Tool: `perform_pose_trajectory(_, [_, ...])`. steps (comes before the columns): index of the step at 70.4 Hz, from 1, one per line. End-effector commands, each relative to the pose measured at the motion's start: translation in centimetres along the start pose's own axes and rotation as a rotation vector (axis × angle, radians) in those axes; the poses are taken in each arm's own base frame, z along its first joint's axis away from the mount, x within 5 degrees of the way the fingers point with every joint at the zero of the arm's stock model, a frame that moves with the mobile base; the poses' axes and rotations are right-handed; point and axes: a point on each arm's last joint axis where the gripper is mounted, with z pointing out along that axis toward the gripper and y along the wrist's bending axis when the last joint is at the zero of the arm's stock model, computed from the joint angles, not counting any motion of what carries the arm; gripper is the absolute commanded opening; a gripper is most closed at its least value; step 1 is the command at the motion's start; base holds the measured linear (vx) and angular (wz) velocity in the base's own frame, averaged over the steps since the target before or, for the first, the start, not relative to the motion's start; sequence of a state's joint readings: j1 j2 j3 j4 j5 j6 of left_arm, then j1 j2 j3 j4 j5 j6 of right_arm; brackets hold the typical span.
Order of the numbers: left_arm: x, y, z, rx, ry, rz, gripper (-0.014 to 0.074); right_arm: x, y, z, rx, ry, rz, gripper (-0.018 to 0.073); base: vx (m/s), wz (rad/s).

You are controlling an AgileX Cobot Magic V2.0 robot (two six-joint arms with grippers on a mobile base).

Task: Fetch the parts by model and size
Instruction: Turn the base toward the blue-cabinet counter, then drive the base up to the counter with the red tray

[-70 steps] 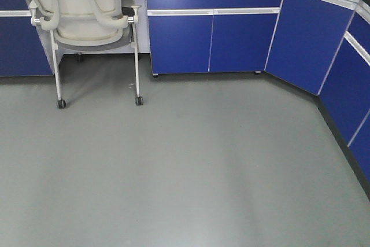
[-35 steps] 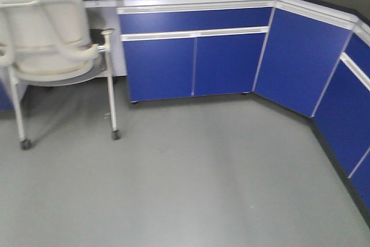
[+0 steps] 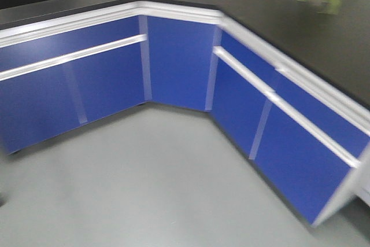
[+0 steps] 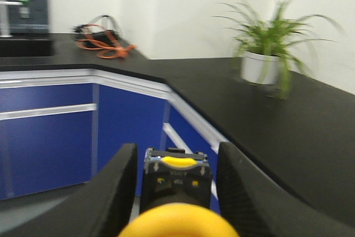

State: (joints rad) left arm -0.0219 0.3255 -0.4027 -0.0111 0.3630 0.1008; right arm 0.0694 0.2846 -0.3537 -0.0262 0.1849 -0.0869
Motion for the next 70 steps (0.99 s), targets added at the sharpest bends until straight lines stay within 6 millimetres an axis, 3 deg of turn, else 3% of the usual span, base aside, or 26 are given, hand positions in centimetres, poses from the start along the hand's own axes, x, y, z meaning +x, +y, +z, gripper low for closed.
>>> perform_pose_trajectory(1, [-1.61,0.08,-0.22,0.000,-0.100,-0.006,-0.0004,-1.69,-0.21,-0.11,0.015,-0.103,-0.004,-0.0010,0.22,-0.88])
perform_pose_trajectory(70, [-1.61,0.08,-0.22,0.000,-0.100,-0.006,-0.0004,-1.70,-0.21,-0.11,0.015,-0.105,-0.004,-0.0010,0.15,-0.81])
